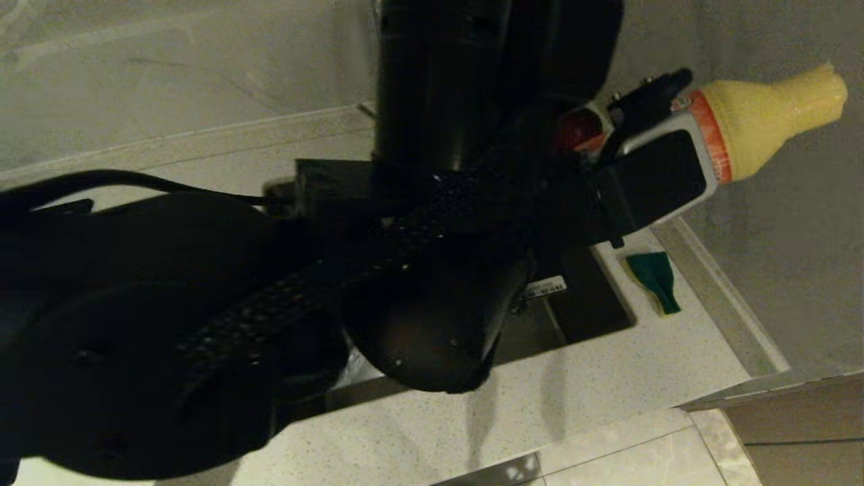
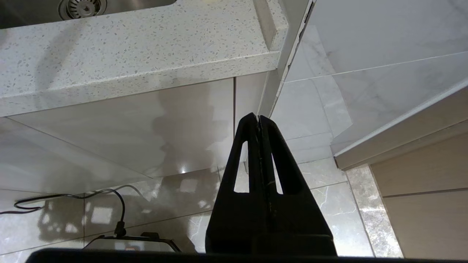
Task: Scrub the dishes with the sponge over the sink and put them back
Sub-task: Squeeze it onto the sponge
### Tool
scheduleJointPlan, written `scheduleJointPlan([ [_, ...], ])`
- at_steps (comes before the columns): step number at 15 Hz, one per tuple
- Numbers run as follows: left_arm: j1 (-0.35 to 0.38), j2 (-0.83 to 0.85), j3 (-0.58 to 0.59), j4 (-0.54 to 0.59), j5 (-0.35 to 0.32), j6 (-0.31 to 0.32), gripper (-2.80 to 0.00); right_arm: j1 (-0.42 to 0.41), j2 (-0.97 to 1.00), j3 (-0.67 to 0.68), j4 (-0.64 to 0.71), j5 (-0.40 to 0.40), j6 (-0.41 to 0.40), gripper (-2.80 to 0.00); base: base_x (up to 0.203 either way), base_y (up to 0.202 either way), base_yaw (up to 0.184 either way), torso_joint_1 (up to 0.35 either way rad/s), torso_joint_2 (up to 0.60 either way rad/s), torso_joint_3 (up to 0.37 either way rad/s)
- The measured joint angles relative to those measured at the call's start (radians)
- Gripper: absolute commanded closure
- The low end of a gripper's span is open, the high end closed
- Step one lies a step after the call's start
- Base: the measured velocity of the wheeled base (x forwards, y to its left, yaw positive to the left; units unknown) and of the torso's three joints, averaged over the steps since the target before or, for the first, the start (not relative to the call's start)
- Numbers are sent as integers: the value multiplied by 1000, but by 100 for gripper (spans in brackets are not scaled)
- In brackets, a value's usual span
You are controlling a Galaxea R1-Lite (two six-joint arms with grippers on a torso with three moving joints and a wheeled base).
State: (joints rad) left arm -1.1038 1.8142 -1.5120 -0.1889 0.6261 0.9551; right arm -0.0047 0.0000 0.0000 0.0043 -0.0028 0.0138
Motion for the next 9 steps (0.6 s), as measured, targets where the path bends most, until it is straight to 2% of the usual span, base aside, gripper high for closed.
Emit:
scheduleJointPlan([
  [5,-5,149,-119,14,77,33,0,0,0,0,0,0,-1,0,0,0,0,0,0,0],
  [9,-12,252,-178,35,207,103,0,0,0,0,0,0,-1,0,0,0,0,0,0,0],
])
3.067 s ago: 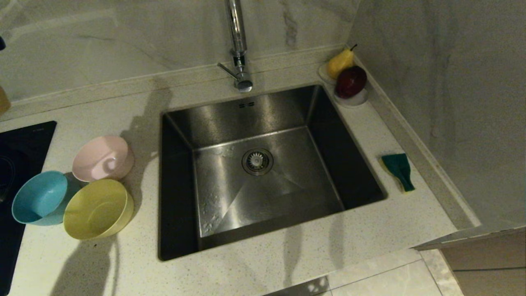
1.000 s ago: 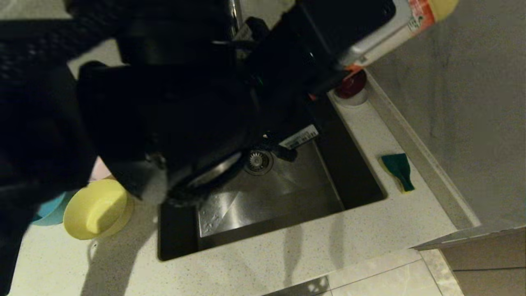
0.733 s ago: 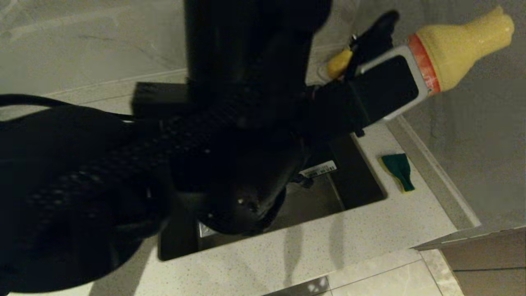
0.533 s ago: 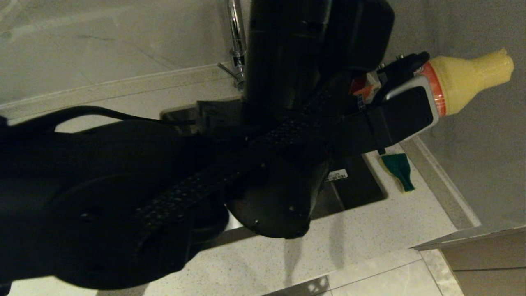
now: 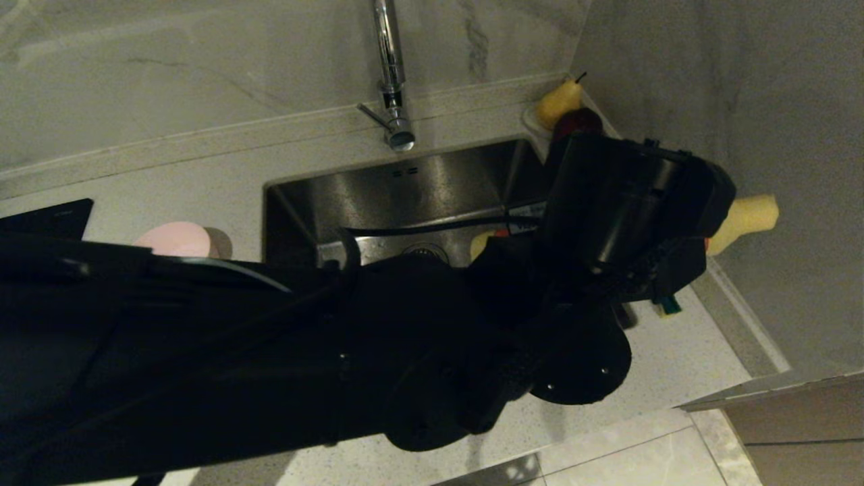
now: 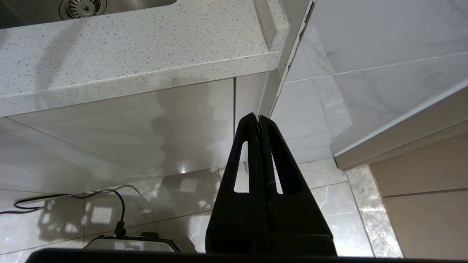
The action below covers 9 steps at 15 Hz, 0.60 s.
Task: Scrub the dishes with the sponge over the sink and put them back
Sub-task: Squeeze it onto the sponge
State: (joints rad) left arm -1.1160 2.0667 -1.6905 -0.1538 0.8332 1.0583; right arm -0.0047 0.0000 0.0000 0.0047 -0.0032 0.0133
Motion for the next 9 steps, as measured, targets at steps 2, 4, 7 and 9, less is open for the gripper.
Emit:
scheduleJointPlan([
  [2,-2,39,-16,3,10,11,0,0,0,0,0,0,0,0,0,0,0,0,0,0],
  [4,-2,76,-52,2,30,52,0,0,0,0,0,0,0,0,0,0,0,0,0,0],
  [7,-2,120,-77,-2,46,124,0,0,0,0,0,0,0,0,0,0,0,0,0,0],
  [9,-2,148,-84,-10,57,154,0,0,0,0,0,0,0,0,0,0,0,0,0,0],
])
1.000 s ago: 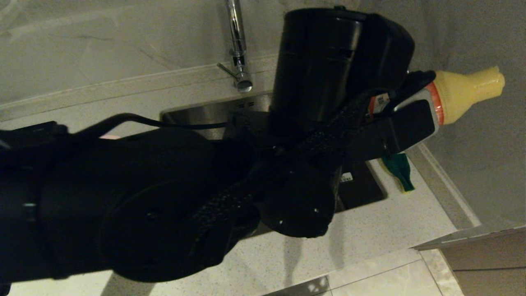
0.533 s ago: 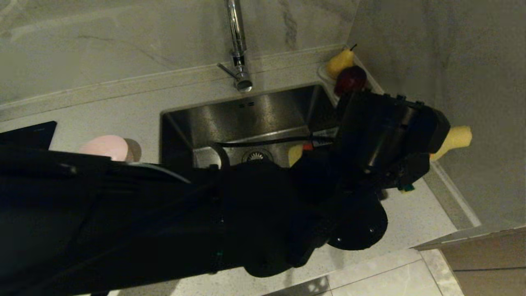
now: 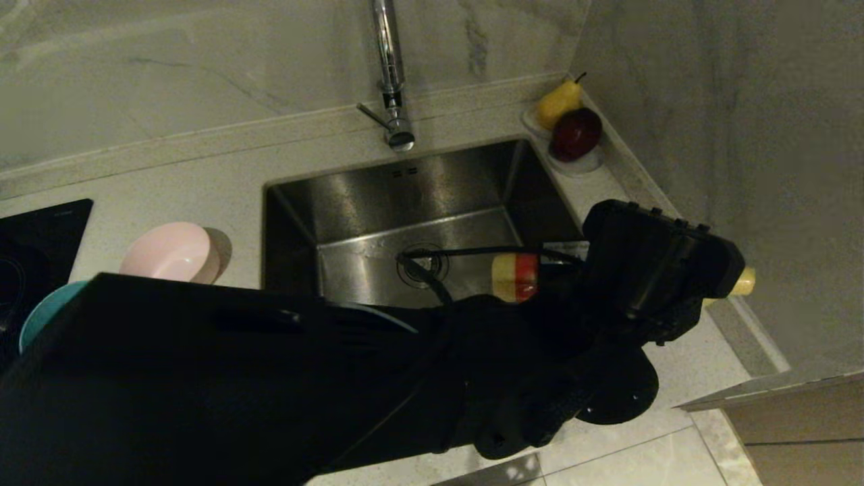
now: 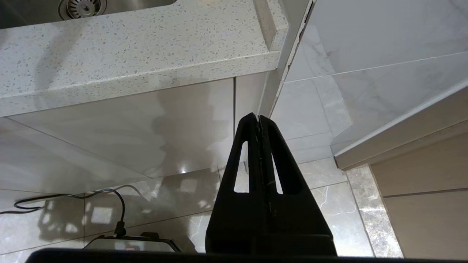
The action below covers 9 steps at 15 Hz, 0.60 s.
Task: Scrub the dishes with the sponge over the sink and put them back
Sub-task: Squeeze it onto the sponge
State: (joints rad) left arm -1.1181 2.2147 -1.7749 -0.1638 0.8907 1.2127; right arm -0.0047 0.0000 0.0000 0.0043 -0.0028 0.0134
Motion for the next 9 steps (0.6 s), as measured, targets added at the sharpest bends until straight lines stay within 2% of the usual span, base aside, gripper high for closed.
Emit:
scheduleJointPlan([
  [4,1,52,-56,10,39,31,0,0,0,0,0,0,0,0,0,0,0,0,0,0],
  [6,1,73,-87,9,57,89,0,0,0,0,0,0,0,0,0,0,0,0,0,0],
  [9,1,88,-94,10,91,134,0,0,0,0,0,0,0,0,0,0,0,0,0,0],
])
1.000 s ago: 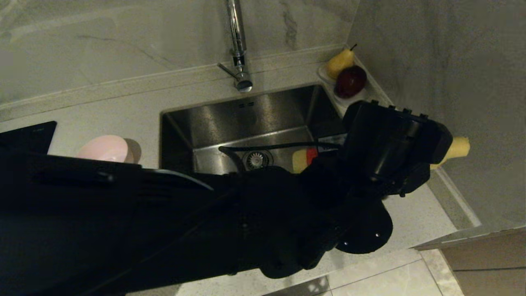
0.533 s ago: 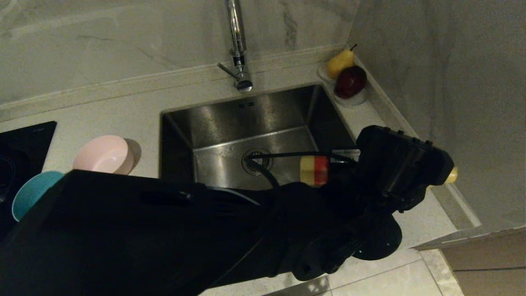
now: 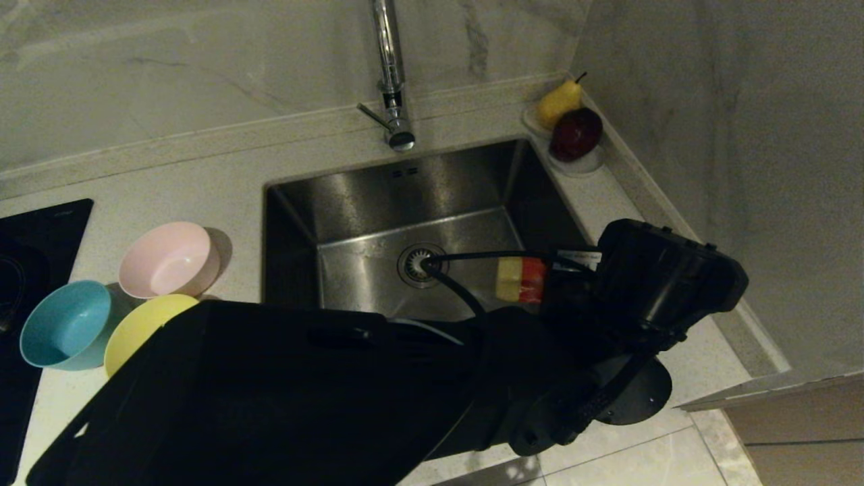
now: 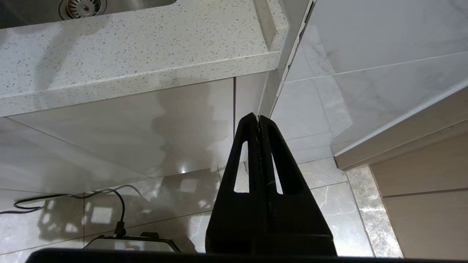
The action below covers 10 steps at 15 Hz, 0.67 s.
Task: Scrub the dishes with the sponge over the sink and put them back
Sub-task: Squeeze it onto the sponge
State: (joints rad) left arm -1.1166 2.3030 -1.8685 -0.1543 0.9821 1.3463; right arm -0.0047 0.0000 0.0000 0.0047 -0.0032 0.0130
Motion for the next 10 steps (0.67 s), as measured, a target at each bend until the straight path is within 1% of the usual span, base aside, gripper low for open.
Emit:
scheduleJointPlan([
  [4,0,10,-21,-3,39,97,0,0,0,0,0,0,0,0,0,0,0,0,0,0],
  [5,0,16,-29,-6,57,122,0,0,0,0,0,0,0,0,0,0,0,0,0,0],
  [10,0,46,-59,-13,98,156,0,0,0,0,0,0,1,0,0,0,0,0,0,0],
])
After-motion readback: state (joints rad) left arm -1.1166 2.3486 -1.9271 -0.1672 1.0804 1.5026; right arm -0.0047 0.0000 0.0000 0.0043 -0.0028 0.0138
